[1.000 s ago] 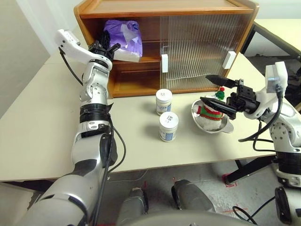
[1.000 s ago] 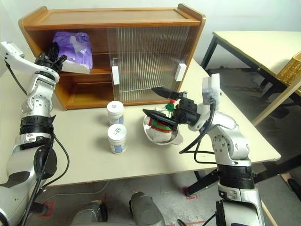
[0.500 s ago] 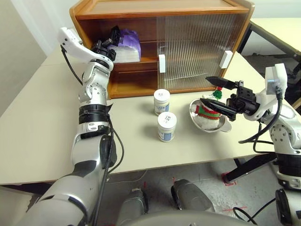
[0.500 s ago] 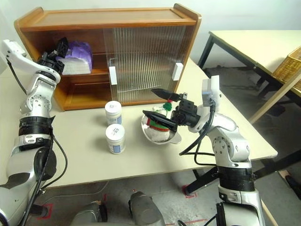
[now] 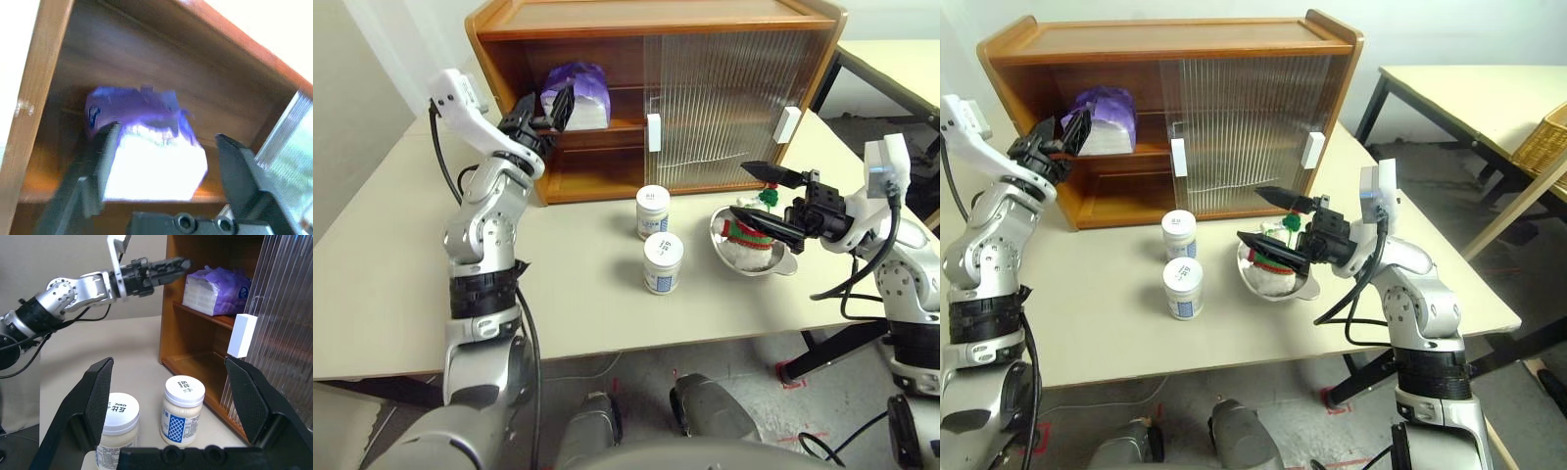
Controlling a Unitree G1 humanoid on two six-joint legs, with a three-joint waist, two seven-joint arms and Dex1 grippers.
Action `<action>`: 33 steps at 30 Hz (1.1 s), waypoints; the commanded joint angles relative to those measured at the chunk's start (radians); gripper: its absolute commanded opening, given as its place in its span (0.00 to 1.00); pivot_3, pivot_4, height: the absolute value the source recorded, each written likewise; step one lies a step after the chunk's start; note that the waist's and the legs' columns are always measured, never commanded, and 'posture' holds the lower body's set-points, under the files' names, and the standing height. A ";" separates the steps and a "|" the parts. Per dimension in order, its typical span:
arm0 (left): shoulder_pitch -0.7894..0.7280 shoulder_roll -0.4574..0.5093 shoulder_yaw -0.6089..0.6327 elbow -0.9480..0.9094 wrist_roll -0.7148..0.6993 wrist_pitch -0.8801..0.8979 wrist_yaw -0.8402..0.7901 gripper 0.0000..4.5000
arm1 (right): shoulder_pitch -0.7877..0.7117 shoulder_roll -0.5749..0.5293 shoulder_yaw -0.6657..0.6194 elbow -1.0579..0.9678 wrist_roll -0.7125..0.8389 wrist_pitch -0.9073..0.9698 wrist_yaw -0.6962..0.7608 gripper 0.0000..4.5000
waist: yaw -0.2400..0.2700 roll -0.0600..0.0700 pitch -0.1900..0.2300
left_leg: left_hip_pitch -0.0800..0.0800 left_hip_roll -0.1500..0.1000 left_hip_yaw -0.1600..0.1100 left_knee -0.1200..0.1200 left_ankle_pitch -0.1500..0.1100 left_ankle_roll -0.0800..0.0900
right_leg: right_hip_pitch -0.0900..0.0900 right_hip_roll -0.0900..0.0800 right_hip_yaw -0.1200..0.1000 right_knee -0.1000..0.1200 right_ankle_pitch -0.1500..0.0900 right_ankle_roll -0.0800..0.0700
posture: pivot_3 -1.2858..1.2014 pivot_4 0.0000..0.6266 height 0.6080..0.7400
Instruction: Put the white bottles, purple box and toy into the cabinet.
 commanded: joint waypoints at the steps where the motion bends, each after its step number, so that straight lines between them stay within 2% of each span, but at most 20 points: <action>1: 0.027 0.006 -0.035 -0.031 -0.004 0.031 -0.048 0.63 | -0.005 -0.005 0.004 0.000 0.011 0.009 0.012 1.00 | 0.007 0.000 0.000 | 0.000 0.001 -0.001 0.000 0.000 -0.001 | 0.000 0.000 0.001 0.000 0.000 0.000 | 0.40 0.07 1.00; 3: 0.034 0.014 -0.055 -0.011 0.014 0.032 -0.070 0.48 | -0.005 -0.005 0.004 0.000 0.011 0.010 0.015 1.00 | 0.012 0.000 0.000 | 0.000 0.002 -0.002 0.000 -0.005 -0.009 | 0.000 -0.002 0.002 0.000 0.000 0.000 | 0.40 0.07 1.00; 9: -0.002 0.035 -0.098 0.076 0.082 0.014 -0.108 0.01 | -0.002 -0.006 0.001 -0.007 0.012 0.013 0.016 1.00 | 0.020 0.000 0.000 | -0.001 0.003 -0.003 -0.002 -0.006 -0.010 | -0.001 -0.004 0.004 0.000 -0.001 -0.002 | 0.39 0.06 1.00; 25: -0.316 -0.004 -0.108 0.594 0.210 -0.182 -0.178 0.01 | 0.009 -0.021 -0.014 -0.019 0.010 0.008 0.007 1.00 | -0.003 0.000 0.000 | -0.004 0.004 -0.003 -0.004 -0.006 -0.002 | -0.004 -0.003 0.002 -0.001 -0.005 -0.002 | 0.38 0.05 1.00; 29: -0.330 -0.023 -0.081 0.585 0.187 -0.175 -0.174 0.01 | 0.015 -0.018 -0.015 -0.030 0.013 0.012 -0.002 1.00 | -0.010 0.000 0.000 | -0.006 0.004 -0.003 -0.003 -0.007 0.000 | -0.004 -0.003 0.002 -0.001 -0.007 0.001 | 0.38 0.05 1.00; 33: -0.301 -0.035 -0.056 0.493 0.142 -0.119 -0.166 0.01 | 0.020 -0.018 -0.018 -0.033 0.017 0.016 -0.007 1.00 | -0.013 -0.001 0.000 | -0.006 0.003 -0.003 -0.002 -0.007 0.000 | -0.004 -0.002 0.001 -0.001 -0.007 0.002 | 0.38 0.05 1.00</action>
